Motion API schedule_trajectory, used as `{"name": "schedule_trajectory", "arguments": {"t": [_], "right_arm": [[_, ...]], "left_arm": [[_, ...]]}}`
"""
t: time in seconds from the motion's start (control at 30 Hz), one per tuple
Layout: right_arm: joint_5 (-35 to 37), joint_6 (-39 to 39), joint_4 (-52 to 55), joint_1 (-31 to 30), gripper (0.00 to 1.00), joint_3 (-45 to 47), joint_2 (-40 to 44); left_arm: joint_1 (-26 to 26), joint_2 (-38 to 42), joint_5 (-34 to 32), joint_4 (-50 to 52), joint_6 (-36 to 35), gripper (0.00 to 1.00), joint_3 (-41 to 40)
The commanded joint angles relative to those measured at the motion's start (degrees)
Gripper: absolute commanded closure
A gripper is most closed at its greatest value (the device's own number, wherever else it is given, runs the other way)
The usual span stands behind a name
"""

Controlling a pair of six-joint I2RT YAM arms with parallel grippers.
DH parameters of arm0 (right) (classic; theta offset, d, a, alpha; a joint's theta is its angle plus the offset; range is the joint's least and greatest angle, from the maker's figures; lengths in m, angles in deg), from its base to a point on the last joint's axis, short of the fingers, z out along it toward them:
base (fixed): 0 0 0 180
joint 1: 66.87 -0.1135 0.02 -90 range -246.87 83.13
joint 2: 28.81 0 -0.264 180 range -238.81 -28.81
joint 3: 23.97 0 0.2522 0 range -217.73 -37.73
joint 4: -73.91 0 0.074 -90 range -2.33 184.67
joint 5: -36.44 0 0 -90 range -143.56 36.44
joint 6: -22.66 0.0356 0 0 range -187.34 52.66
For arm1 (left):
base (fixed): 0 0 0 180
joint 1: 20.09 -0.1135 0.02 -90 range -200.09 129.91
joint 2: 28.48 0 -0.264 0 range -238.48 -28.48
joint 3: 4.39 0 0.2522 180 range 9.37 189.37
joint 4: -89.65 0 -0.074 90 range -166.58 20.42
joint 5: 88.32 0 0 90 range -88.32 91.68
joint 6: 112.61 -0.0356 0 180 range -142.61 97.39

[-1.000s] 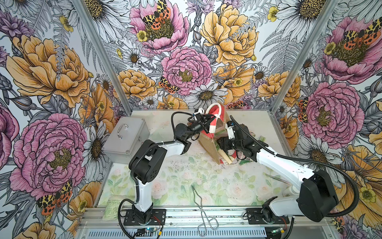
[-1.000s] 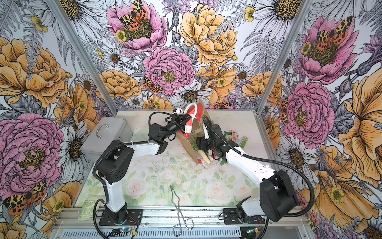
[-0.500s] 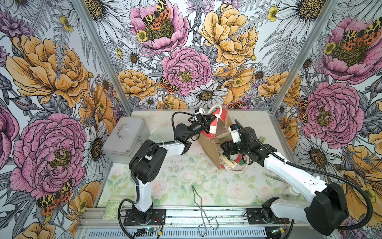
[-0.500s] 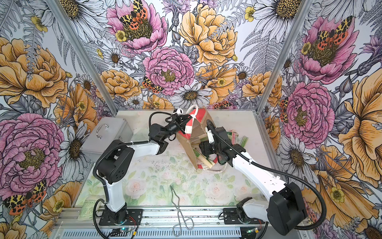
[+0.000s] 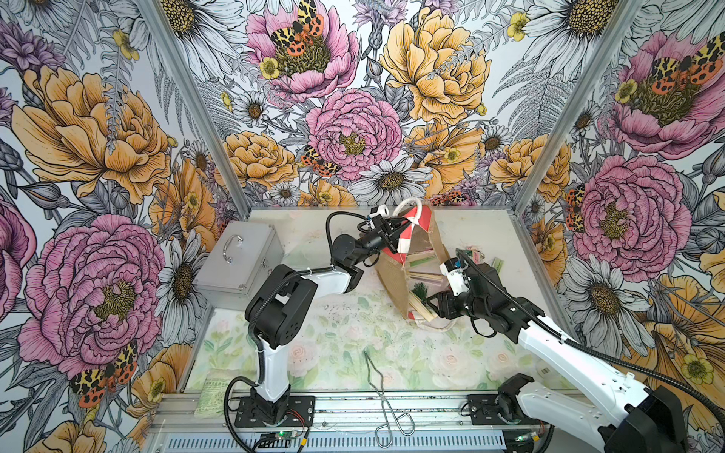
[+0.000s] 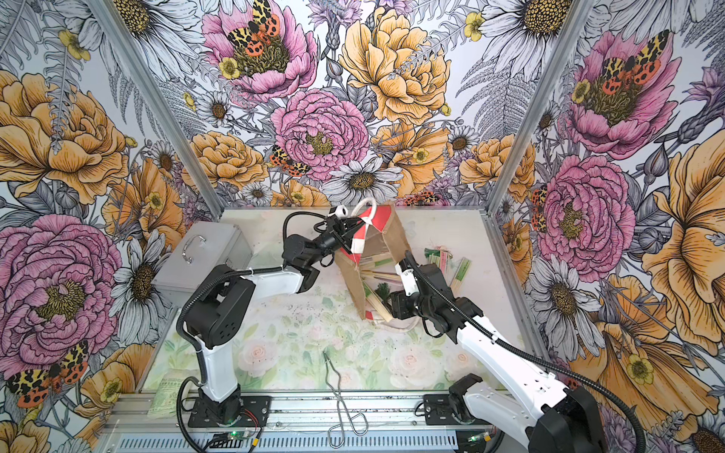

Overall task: Take out the folding fans from the tote bags
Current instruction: Pick up the folding fan from the canvas bag.

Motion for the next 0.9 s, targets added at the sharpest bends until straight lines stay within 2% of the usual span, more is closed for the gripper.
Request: {"name": "schedule_trajectory", "arguments": {"t": [0.0,0.2,0.4,0.57,0.87], "right_arm": [[-0.1,3.8,-2.1,-1.2,0.45,1.6,1.3],[2.7,8.7,-8.3,-5.3,0.49,3.4,-0.1],[7.5,14.7,-9.1,-8.6,0.52,3.9,-3.2],[7.4,19.2,-9.0,-9.0,0.53,5.2,-2.9],[5.8,21.7,-9.0,-9.4,0.53,7.3,-2.6]], "left_arm": [[-0.3,-0.6,-0.7,-5.4,6.6,1.0,2.0],[-0.3,-0.7,-1.2,-5.4,6.6,1.0,2.3],[-0.5,-0.7,-2.1,-5.4,6.7,1.0,1.9],[-0.6,-0.8,-2.7,-5.4,7.0,1.0,2.1],[-0.7,-1.3,-3.0,-5.5,7.0,1.0,3.1]]}}
